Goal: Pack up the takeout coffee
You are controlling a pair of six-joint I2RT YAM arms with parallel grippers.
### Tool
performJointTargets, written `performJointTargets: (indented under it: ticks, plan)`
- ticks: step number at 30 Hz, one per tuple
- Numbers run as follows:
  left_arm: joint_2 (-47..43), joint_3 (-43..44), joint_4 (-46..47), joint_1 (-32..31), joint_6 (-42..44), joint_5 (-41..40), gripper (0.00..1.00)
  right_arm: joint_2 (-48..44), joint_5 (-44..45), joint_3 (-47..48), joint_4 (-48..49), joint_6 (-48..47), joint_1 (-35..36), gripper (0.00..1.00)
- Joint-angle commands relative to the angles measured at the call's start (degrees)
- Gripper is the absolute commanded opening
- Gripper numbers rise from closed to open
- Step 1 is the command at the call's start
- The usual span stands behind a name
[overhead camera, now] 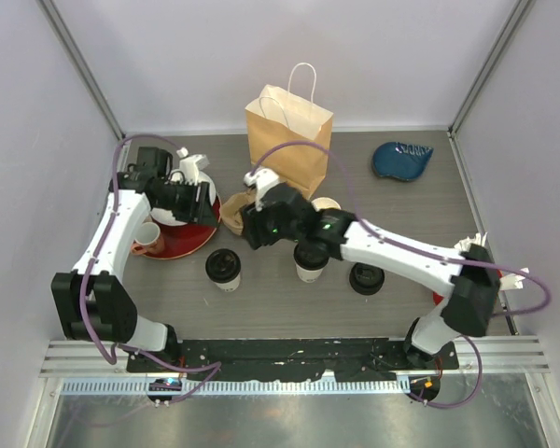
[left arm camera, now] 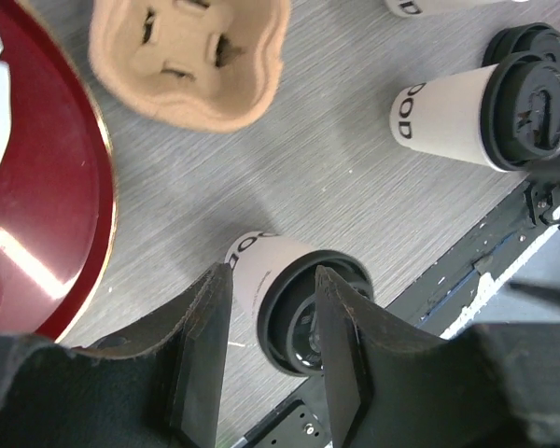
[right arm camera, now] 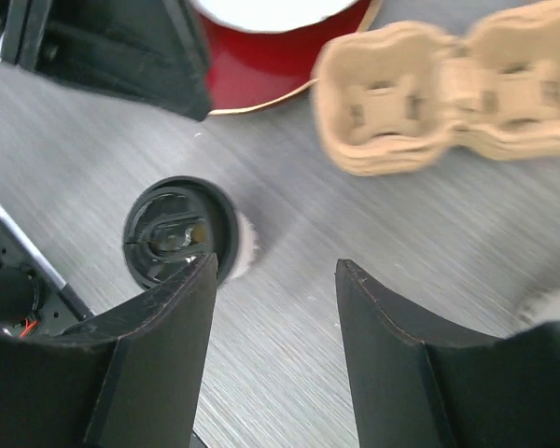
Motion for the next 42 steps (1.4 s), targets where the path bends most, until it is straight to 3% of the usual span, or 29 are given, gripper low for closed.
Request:
performJointTargets:
  ticks: [1, 6, 12, 14, 17, 21, 26, 35, 42]
  plan:
    - [-1.6, 5.0, 3.6, -5.5, -2.4, -1.6, 0.43, -11.9, 7.0, -2.7, -9.0, 3.3, -4.4, 0.58]
    - [0.7, 7.8, 3.1, -15.3, -4.8, -0.8, 0.37, -22.4, 5.9, -12.2, -13.4, 4.8, -10.3, 0.58]
    - [6.9, 10.0, 7.2, -23.8, -17.4, 2.7, 0.37, -29.6, 0.1, -19.3, -12.9, -4.3, -13.4, 0.67]
    - [9.2, 10.2, 9.5, -26.4, -21.5, 3.1, 0.39, -30.8, -2.7, -19.8, -12.4, -0.4, -21.1, 0.68]
    - [11.5, 9.4, 12.8, -28.6, -25.4, 2.5, 0.40, -30.1, -5.9, -20.7, -11.8, 2.8, -26.3, 0.63]
    - [13.7, 8.2, 15.7, -30.7, -27.6, 2.0, 0.39, -30.2, -11.9, -24.4, -9.4, 5.2, -26.2, 0.63]
    - [14.4, 7.3, 17.8, -32.2, -28.2, 1.0, 0.35, -33.0, -12.4, -28.9, -7.7, 8.3, -26.2, 0.62]
    - [15.9, 5.7, 20.2, -32.3, -29.5, -0.1, 0.27, -33.8, -14.3, -31.3, -5.2, 13.2, -26.1, 0.43]
    - [15.7, 6.2, 21.3, -32.3, -30.8, 1.0, 0.27, -32.5, -15.8, -31.5, -3.4, 15.6, -25.4, 0.43]
